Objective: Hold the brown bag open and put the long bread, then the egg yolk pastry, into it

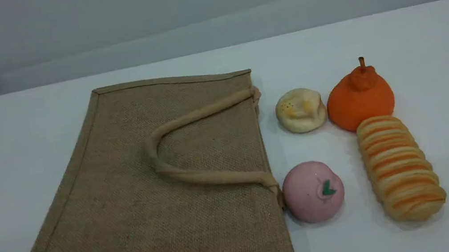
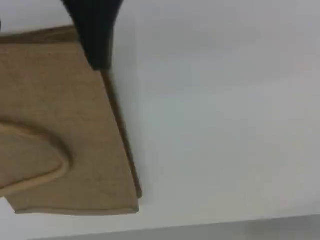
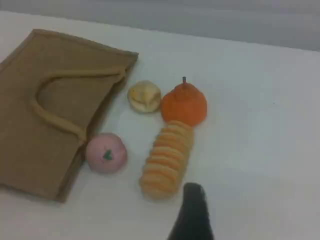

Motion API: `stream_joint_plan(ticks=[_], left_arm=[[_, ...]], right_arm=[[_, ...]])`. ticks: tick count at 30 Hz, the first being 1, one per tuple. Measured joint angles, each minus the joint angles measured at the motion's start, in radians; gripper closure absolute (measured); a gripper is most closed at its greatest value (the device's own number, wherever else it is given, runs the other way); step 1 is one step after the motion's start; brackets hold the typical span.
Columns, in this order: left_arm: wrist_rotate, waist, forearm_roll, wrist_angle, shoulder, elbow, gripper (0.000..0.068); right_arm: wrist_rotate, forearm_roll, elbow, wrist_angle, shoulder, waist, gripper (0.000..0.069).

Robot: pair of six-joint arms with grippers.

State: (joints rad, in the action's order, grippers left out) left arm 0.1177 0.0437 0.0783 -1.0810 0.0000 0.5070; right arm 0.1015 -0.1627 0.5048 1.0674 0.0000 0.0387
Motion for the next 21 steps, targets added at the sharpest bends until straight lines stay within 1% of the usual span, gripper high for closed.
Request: stream_joint_plan(ticks=[7, 13, 17, 21], left_arm=[[0.001, 0.000, 0.000, 0.000, 0.000, 0.000, 0.0283], [-0.004, 0.000, 0.007, 0.001, 0.000, 0.005, 0.0283], [-0.001, 0.000, 0.058, 0.001, 0.044, 0.066, 0.0283], [0.006, 0.000, 0.079, 0.019, 0.142, 0.158, 0.0283]], right_arm=[[0.000, -0.020, 0.000, 0.000, 0.000, 0.000, 0.0176], [-0.014, -0.080, 0.001, -0.016, 0.000, 0.000, 0.0176], [-0.011, -0.085, 0.006, -0.023, 0.000, 0.000, 0.0176], [0.036, -0.140, 0.023, -0.088, 0.068, 0.000, 0.0176]])
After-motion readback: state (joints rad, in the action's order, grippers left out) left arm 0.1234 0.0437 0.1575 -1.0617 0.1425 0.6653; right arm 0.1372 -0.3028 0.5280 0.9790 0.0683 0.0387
